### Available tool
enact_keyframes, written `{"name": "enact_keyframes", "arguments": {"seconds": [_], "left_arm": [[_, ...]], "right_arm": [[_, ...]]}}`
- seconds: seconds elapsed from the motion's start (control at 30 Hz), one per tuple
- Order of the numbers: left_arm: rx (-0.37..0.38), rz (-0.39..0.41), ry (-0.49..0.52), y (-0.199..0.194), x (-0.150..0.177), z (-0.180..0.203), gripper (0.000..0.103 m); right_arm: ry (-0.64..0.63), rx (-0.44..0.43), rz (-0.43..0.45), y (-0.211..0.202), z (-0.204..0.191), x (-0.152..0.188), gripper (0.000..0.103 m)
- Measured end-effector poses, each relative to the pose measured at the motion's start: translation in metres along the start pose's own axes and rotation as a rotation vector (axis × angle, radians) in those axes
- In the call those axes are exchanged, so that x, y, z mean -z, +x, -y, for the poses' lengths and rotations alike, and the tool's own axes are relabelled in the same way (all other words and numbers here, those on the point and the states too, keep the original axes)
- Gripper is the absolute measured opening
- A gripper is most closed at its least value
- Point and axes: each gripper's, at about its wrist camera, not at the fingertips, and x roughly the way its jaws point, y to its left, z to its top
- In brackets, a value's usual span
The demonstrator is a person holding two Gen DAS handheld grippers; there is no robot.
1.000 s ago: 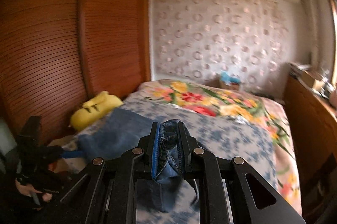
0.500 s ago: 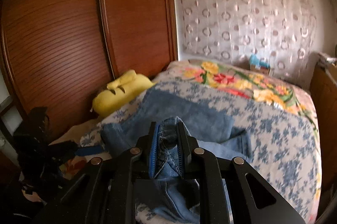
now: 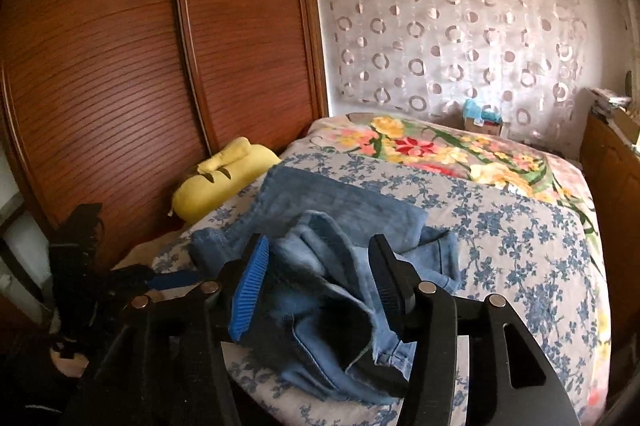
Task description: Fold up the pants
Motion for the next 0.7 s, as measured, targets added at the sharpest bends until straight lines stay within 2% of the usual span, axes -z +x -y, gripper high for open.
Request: {"name": "enact_keyframes", "arguments": {"seconds": [0.2,0.53,0.7], "left_arm": [[-0.001,-0.001,0.003,0.001,0.001,0.001,0.078],[-0.030,0.006,0.027,0.005,-0.010,-0.004,0.078],[-0.003,0.009,0.033,0.009,-0.023,-0.011,0.078]], "right_arm": [[-0.016,0.028,0.019,-0.003,0.000,0.017,0.056],[0.061,0.110,-0.084,0.019,0.025,0.050,0.056],[0.101,0.121,-0.116,0.025,0.033,0.058,0.057]]}}
